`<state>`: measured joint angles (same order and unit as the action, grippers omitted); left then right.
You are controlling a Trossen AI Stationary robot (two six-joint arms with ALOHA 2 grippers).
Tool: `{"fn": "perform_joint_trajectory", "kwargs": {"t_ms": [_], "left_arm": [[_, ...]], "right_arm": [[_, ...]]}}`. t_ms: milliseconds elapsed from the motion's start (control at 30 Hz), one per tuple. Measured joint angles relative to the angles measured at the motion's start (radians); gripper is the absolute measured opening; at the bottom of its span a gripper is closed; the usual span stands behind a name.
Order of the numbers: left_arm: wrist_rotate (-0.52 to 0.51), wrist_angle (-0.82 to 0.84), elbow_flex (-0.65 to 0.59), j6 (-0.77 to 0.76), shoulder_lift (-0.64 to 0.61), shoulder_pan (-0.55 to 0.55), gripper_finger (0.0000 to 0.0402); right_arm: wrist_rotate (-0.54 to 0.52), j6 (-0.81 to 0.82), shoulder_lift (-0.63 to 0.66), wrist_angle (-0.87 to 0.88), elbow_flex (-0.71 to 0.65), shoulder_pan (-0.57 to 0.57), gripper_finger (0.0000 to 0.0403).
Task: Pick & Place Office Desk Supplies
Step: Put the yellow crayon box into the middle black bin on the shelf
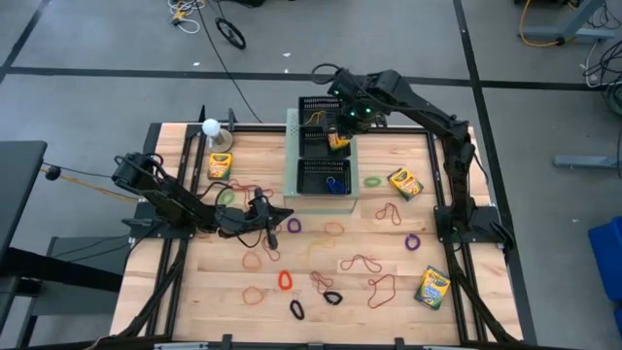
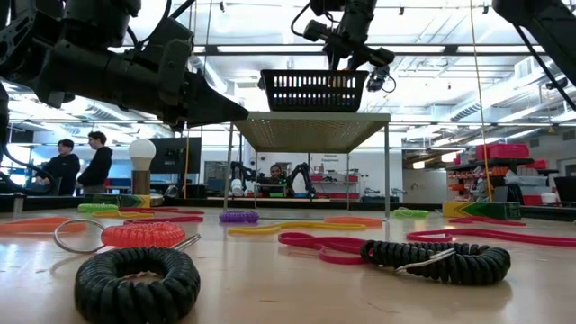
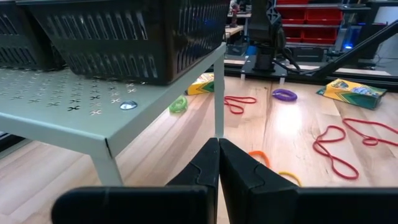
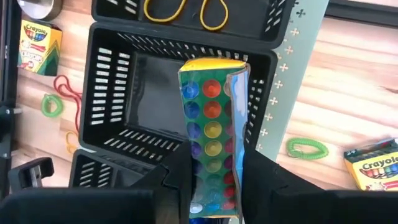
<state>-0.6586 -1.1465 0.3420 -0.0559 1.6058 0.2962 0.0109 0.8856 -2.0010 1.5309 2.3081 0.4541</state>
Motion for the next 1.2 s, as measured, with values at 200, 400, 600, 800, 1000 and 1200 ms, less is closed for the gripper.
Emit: {"fn": "perform_joint_trajectory", "kwargs": {"t_ms": [200, 400, 600, 800, 1000, 1200], "left_arm": [[0.0, 0.0, 0.0, 0.0, 0.0, 0.0, 0.0013], [0.0, 0.0, 0.0, 0.0, 0.0, 0.0, 0.0013], [0.001, 0.0, 0.0, 0.0, 0.0, 0.0, 0.0013], [0.008, 0.001, 0.0, 0.0, 0.0, 0.0, 0.0013], [0.008, 0.008, 0.0, 0.0, 0.0, 0.0, 0.0013], [0.009, 0.013, 0.0, 0.0, 0.0, 0.0, 0.0013]], "right_arm": [[-0.004, 0.001, 0.0, 0.03, 0.0, -0.01, 0.01], [-0.007, 0.023, 0.0, 0.041, 0.0, -0.022, 0.0101], [-0.008, 0.027, -0.007, 0.04, 0.0, -0.032, 0.0101], [-0.016, 0.021, -0.02, 0.04, 0.0, -0.033, 0.0105], [-0.017, 0.018, -0.019, 0.037, 0.0, -0.032, 0.0146], [-0.032, 0.006, -0.019, 0.03, 0.0, -0.032, 0.0166]]}}
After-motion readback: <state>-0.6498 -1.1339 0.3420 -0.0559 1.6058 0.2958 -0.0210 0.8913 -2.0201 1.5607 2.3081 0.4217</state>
